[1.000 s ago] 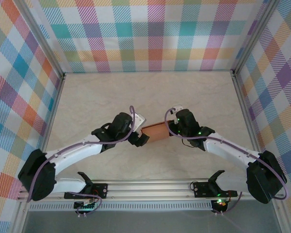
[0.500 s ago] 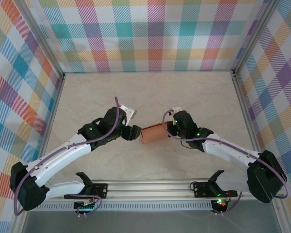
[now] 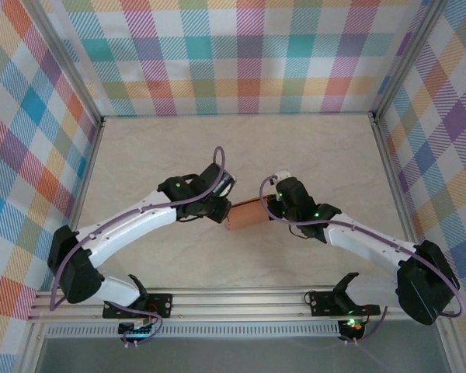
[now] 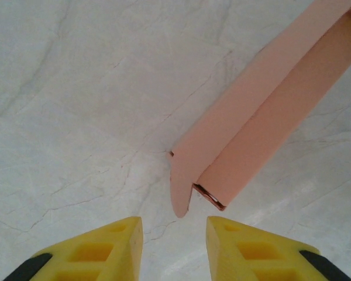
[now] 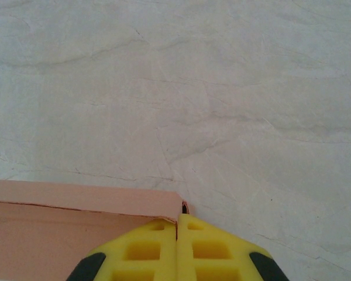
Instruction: Fold the paper box
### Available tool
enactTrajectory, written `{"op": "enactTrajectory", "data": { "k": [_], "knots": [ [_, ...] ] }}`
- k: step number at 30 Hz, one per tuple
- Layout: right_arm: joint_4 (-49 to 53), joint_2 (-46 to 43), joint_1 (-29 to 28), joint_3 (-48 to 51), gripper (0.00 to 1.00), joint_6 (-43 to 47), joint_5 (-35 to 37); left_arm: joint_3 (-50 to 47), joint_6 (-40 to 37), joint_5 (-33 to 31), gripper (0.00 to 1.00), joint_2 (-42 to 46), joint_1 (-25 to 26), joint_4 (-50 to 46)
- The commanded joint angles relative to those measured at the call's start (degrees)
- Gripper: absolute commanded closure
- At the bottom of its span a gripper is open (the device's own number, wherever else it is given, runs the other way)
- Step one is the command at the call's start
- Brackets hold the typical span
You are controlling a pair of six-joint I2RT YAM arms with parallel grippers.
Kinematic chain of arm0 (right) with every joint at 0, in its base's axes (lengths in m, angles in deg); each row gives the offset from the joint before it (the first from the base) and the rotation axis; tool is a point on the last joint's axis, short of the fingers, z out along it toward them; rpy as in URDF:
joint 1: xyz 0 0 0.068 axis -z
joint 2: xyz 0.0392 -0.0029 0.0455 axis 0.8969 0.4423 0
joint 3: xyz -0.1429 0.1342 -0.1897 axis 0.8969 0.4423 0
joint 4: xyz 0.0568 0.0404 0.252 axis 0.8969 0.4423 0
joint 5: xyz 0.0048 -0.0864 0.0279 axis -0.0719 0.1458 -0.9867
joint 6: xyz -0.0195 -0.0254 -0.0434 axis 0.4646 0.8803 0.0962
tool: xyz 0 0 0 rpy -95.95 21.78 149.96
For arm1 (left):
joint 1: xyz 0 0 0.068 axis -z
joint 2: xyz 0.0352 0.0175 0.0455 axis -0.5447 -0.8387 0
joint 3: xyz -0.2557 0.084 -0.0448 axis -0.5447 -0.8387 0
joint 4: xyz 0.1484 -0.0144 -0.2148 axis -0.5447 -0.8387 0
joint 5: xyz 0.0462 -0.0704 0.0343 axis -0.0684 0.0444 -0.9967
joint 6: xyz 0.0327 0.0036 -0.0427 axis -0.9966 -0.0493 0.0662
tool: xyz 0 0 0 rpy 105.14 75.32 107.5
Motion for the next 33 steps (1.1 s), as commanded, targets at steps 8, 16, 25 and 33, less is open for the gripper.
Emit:
{"op": "enactTrajectory", "data": {
  "k": [8, 16, 25, 33],
  "knots": [
    [5.51, 1.15, -0.83, -0.34, 1.0, -1.26, -0.59, 1.25, -0.19, -1.41, 0.68, -4.76, 0.47, 0.9],
    [5.64, 1.43, -1.07, -0.56, 1.0, -1.32, -0.52, 1.43, 1.53, -0.98, 0.81, -6.47, 0.41, 1.82],
    [6.19, 2.17, -2.27, -1.3, 1.0, -0.78, 1.33, 3.94, 6.01, -0.5, 1.0, -7.49, 0.42, 0.32],
    [6.64, 2.97, -3.46, -1.7, 1.0, 0.02, 3.16, 5.86, 9.69, 0.81, 1.0, -8.53, -0.63, -1.38]
  ]
}}
